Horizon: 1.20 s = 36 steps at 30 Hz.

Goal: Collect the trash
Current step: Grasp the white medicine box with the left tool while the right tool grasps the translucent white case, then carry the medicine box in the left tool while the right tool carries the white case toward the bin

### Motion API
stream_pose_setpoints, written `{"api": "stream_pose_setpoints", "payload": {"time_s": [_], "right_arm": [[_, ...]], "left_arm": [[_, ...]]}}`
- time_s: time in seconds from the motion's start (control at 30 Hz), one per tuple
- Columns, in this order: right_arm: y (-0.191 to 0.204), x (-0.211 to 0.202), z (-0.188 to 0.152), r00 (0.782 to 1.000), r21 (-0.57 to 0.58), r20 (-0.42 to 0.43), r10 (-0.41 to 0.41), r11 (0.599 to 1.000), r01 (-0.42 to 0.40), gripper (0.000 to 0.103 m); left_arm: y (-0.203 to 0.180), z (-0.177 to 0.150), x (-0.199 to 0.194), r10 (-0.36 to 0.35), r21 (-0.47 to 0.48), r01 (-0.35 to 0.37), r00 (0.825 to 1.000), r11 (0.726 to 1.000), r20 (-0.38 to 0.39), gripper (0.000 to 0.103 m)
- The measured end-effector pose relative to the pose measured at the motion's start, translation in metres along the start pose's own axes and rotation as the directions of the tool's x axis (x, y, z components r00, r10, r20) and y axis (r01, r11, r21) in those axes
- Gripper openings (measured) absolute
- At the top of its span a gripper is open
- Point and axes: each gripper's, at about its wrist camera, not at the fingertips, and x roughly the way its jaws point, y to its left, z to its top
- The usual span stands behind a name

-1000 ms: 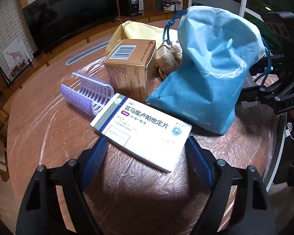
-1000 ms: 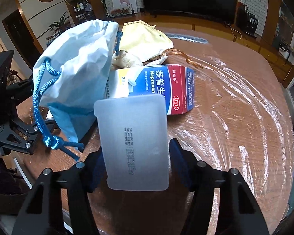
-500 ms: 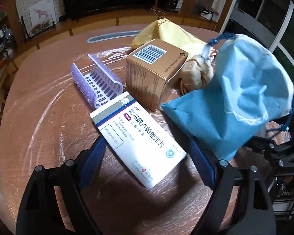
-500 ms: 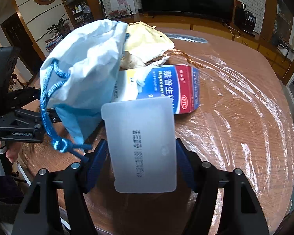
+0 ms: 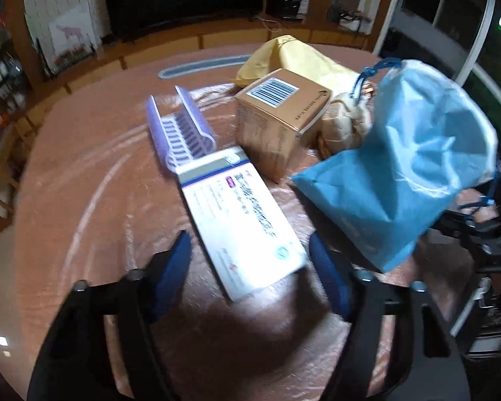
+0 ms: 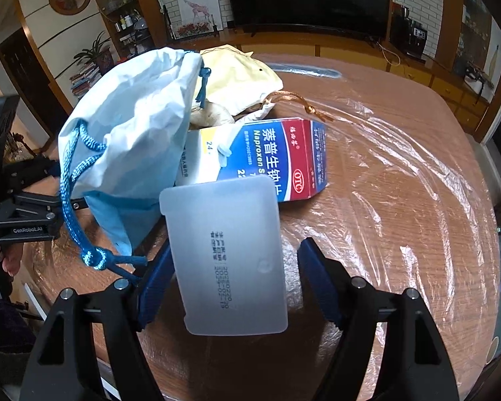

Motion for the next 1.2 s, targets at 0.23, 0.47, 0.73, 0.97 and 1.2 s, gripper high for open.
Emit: {"api": "stream_pose_setpoints", "payload": {"time_s": [0.23, 0.47, 0.73, 0.97, 1.2], "right_arm": [[0.004, 0.002, -0.001, 1.0, -0.016, 0.0, -0.029, 0.999, 0.029, 0.054], [-0.004, -0.007, -0.01, 1.0, 0.031, 0.015, -0.016, 0.999, 0.015, 0.054], [-0.01, -0.019, -0.016, 0.999, 0.086, 0.039, 0.018, 0.996, -0.022, 0.054], [-0.011, -0.028, -0.018, 0.997, 0.125, 0.063, 0.049, 0.991, -0.057, 0.054], [-0.005, -0.036, -0.023, 0.996, 0.122, 0.068, 0.051, 0.991, -0.059, 0.054]], "left_arm": [[0.007, 0.011, 0.01, 0.018, -0.057, -0.019, 1.0, 0.998, -0.012, 0.065], [0.018, 0.002, 0.001, -0.015, -0.086, 0.014, 1.0, 0.996, -0.008, 0.056], [0.025, -0.015, -0.014, -0.028, -0.111, 0.029, 1.0, 0.993, 0.009, 0.055], [0.025, -0.024, -0.027, -0.041, -0.112, 0.044, 0.999, 0.993, 0.029, 0.054], [0.022, -0.029, -0.035, -0.032, -0.102, 0.036, 0.999, 0.994, 0.043, 0.054]]}}
